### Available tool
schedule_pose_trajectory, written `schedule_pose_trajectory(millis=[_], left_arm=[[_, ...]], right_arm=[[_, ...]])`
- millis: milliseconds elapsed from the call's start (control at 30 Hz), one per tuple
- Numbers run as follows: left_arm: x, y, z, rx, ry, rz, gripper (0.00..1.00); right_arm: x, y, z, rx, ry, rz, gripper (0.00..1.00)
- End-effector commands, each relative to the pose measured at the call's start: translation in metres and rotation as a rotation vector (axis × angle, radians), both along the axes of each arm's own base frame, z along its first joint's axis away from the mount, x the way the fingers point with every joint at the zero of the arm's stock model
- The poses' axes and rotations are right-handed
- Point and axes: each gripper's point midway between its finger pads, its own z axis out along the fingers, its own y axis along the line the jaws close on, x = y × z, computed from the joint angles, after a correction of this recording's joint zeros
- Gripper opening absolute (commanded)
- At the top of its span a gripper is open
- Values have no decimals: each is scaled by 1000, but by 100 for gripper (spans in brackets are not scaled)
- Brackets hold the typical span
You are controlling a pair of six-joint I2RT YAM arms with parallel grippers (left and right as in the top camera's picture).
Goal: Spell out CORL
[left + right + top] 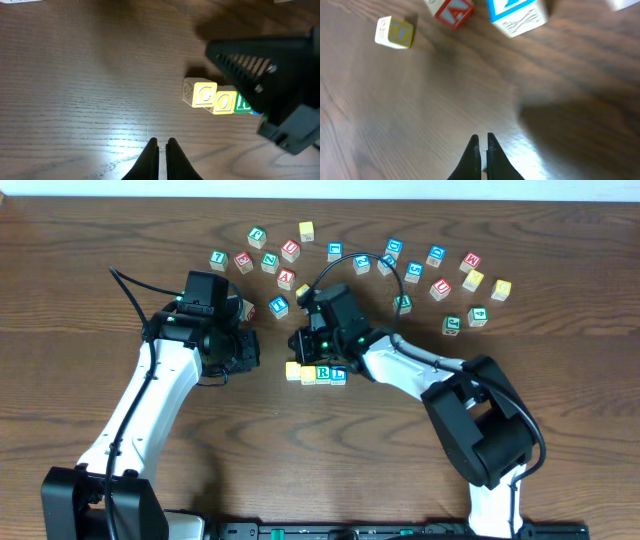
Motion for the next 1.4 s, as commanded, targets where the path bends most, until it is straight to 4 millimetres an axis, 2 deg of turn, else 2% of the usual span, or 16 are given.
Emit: schedule_pose_trajectory(millis=[0, 233, 1367], left_arm=[[0, 0, 4, -6, -11, 1, 7], [1, 0, 4, -6, -15, 1, 8], [1, 0, 4, -6, -15, 1, 8]], right_arm=[[-6, 8, -4, 14, 29, 9, 1], [-14, 13, -5, 9, 43, 27, 1], [-23, 8, -10, 13, 113, 43, 1]])
